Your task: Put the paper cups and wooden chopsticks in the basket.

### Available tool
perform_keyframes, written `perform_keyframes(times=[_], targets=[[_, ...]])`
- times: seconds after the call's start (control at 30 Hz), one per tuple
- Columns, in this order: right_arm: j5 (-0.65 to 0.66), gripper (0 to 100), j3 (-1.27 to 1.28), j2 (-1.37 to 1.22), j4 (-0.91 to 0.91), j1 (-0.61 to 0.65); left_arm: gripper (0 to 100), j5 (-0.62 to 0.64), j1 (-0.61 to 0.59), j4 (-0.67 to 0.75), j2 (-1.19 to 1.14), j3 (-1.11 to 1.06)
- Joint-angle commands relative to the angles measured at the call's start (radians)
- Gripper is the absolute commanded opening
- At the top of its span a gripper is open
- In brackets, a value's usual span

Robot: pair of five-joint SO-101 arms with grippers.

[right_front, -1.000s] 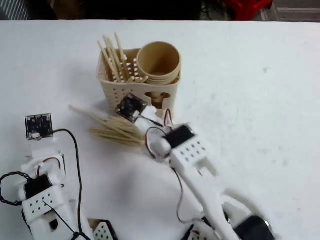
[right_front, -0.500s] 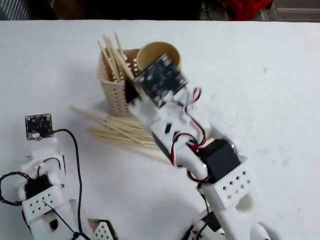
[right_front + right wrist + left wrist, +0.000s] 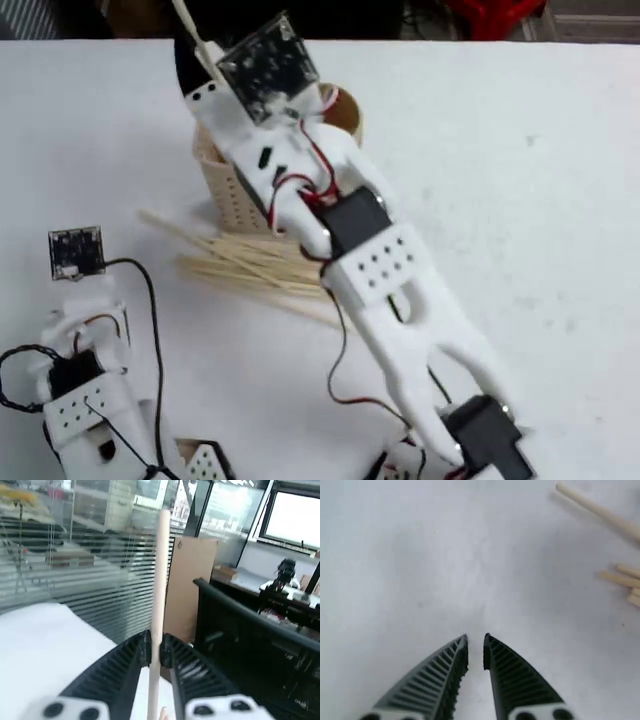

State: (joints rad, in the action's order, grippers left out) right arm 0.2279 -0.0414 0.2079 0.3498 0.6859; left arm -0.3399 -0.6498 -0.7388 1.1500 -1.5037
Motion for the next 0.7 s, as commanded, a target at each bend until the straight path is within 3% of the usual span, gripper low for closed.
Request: perform_keyframes(times=[0.0,0.1,0.3,0.5,0.67], targets=[[-0.011,1.8,-0.06,-0.018,-0.028,0.015,8,-0.008,0.013,0.021,0.01,0.006],[-0.011,2.3,-0.044,-0.022,-0.025,0.013,8,-0.008,0.013,0.021,0.01,0.006],[-0.011,16.4,0.035,0.027,-0.025,0.013,8,-0.008,0.013,0.021,0.01,0.006],[-0.008,3.3,0.133,0.125,0.015,0.008,8,-0.008,0.013,0.021,0.01,0.006],[-0.006,2.3,0.269,0.321,0.295,0.012,8,-0.008,0.013,0.021,0.01,0.006]])
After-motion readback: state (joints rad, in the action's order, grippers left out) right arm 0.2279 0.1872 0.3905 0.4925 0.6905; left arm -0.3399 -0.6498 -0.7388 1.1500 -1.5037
